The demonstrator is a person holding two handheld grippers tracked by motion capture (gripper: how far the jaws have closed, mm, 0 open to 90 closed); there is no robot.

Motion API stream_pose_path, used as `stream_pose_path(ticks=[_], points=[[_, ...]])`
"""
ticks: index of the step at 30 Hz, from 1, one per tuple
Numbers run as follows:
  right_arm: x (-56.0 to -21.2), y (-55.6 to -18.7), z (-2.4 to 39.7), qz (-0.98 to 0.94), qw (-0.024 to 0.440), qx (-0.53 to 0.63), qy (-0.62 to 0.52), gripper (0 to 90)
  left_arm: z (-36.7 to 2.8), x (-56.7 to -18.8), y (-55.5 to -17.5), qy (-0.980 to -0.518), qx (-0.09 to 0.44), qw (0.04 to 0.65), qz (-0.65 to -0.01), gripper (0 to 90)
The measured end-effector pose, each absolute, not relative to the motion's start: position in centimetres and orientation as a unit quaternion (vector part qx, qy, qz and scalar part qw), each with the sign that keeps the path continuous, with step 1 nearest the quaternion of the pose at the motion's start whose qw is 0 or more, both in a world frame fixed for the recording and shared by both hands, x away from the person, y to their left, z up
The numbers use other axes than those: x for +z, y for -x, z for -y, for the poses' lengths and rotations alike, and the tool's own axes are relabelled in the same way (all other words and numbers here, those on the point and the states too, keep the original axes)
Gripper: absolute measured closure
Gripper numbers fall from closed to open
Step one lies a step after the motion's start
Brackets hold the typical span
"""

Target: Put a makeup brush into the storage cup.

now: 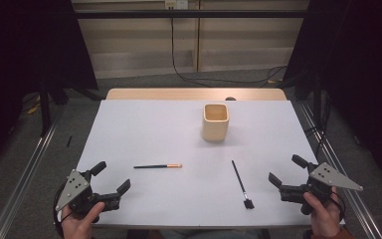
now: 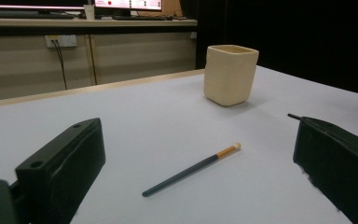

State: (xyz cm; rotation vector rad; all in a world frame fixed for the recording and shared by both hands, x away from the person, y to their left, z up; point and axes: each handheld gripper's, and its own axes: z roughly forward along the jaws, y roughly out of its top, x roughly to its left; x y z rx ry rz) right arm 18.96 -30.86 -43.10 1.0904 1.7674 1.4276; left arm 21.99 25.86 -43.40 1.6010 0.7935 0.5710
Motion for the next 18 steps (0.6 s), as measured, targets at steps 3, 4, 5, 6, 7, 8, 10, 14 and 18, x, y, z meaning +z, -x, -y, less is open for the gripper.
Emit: stream_pose_path(ticks=[3,4,5,6,7,8,10,14,18], points=[[-43.17,-19.04,31.03,-0.666,0.298,0.546,-0.411,0.0,-25.76,-43.44,-22.05,-0.69,0.244,0.59,-0.342,2.4],[-43.15,-19.06,31.03,-0.665,0.301,0.547,-0.41,0.0,-25.74,-43.45,-22.05,-0.689,0.243,0.59,-0.343,2.4],[-43.14,-19.07,31.01,-0.665,0.3,0.548,-0.409,0.0,-25.76,-43.46,-22.06,-0.689,0.243,0.59,-0.343,2.5],[-43.12,-19.07,30.99,-0.664,0.299,0.549,-0.409,0.0,-25.78,-43.45,-22.04,-0.69,0.243,0.59,-0.343,2.6],[-43.14,-19.07,30.97,-0.666,0.3,0.547,-0.409,0.0,-25.77,-43.45,-22.02,-0.69,0.243,0.59,-0.343,2.6],[-43.16,-19.07,30.95,-0.666,0.301,0.547,-0.408,0.0,-25.75,-43.45,-22.01,-0.689,0.243,0.59,-0.344,2.6],[-43.13,-19.02,30.95,-0.666,0.299,0.547,-0.409,0.0,-25.73,-43.46,-22.0,-0.691,0.243,0.587,-0.344,2.6],[-43.01,-18.94,30.89,-0.665,0.304,0.548,-0.405,0.0,-25.72,-43.36,-21.79,-0.692,0.245,0.588,-0.341,3.3],[-43.0,-18.97,30.65,-0.67,0.303,0.546,-0.401,0.0,-25.79,-43.22,-21.51,-0.691,0.245,0.591,-0.336,3.3]])
